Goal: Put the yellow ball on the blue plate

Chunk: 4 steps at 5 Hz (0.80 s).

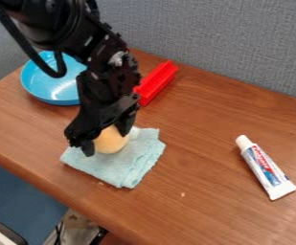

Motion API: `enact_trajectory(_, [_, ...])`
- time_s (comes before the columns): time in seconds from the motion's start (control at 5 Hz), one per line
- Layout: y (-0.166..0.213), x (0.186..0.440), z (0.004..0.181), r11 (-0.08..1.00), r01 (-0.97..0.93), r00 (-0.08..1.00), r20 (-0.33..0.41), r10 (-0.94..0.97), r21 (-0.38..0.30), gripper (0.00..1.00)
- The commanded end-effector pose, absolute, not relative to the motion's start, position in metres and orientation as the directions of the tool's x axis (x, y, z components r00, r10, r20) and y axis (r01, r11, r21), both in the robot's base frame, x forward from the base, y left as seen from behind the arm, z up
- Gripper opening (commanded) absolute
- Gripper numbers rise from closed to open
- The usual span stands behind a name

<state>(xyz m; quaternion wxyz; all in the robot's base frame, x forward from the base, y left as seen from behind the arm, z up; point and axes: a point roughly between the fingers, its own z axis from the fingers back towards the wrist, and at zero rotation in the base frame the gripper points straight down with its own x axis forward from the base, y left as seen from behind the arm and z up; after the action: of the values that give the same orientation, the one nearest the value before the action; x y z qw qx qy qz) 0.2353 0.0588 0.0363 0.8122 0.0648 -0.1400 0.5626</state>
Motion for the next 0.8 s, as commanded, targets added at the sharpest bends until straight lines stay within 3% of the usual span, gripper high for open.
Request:
enact_trajectory(0.0, [0.0629,0.23,0.0343,0.352,-0.936,0.331,0.309,0.892,-0.012,1.0])
enact_trajectory(0.2, [0.0632,0.2295,0.0343,0.353,-0.936,0.335,0.311,0.89,-0.002,1.0])
enact_trajectory(0.4, [0.0644,0.2309,0.034,0.355,-0.935,0.337,0.307,0.89,-0.003,0.0])
enact_trajectory(0.6, [0.0661,0.2314,0.0397,0.364,-0.931,0.348,0.298,0.889,0.0,0.0])
